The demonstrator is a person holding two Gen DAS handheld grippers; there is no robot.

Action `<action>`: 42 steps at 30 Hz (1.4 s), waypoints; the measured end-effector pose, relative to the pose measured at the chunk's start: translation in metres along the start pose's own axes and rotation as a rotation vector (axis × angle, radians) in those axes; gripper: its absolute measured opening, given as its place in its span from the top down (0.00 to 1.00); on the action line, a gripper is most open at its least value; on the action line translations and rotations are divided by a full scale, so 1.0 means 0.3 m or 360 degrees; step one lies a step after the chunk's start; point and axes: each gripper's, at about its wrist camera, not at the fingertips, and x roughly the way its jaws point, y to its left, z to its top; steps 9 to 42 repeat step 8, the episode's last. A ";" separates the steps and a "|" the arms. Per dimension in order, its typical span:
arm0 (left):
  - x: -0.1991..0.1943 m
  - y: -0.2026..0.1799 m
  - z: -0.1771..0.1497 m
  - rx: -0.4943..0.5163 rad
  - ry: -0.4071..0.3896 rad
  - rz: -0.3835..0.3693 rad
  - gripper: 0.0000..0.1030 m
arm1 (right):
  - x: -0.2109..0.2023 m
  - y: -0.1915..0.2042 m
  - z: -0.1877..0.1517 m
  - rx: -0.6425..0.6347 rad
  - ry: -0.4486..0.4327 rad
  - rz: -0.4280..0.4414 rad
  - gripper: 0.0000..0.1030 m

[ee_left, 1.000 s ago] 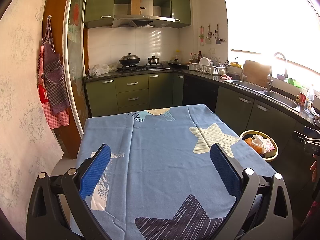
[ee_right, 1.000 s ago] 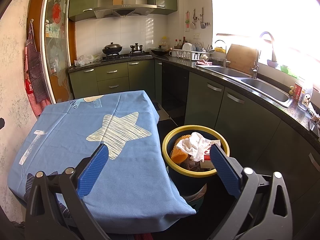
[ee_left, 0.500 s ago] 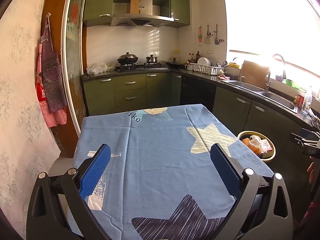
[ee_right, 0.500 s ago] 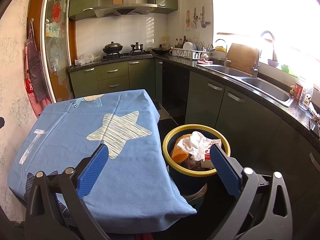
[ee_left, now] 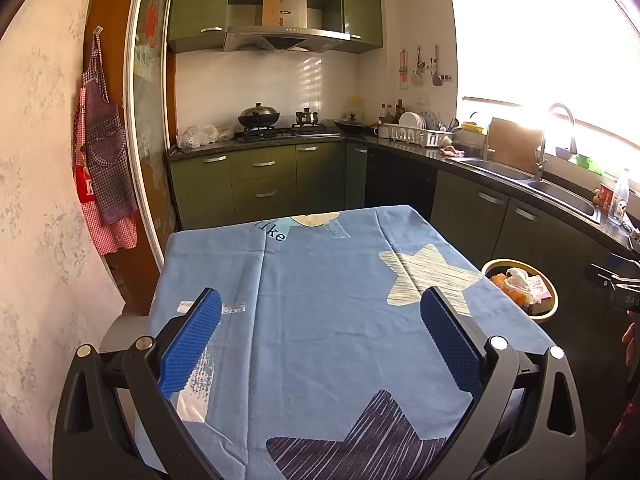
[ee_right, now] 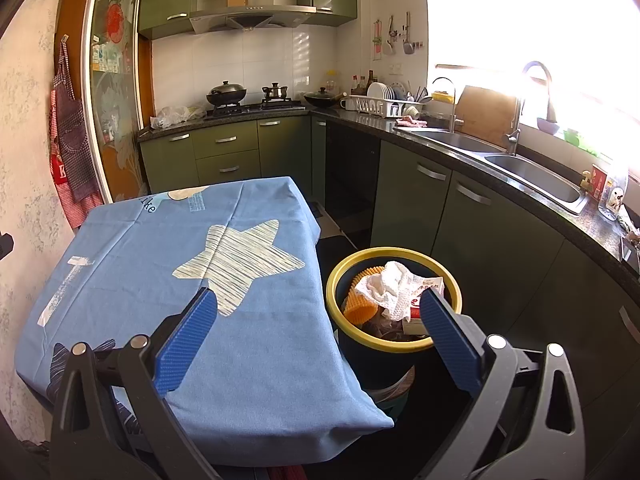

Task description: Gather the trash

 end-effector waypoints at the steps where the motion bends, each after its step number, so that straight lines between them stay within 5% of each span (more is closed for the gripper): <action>1: 0.009 0.006 0.002 -0.0010 0.0016 0.0001 0.05 | 0.003 -0.002 0.000 0.0001 0.0002 0.0001 0.06; 8: 0.156 0.078 -0.004 -0.0040 0.0152 0.0028 0.05 | 0.073 0.036 0.011 -0.0020 0.0058 0.0059 0.06; 42: 0.156 0.078 -0.004 -0.0040 0.0152 0.0028 0.05 | 0.073 0.036 0.011 -0.0020 0.0058 0.0059 0.06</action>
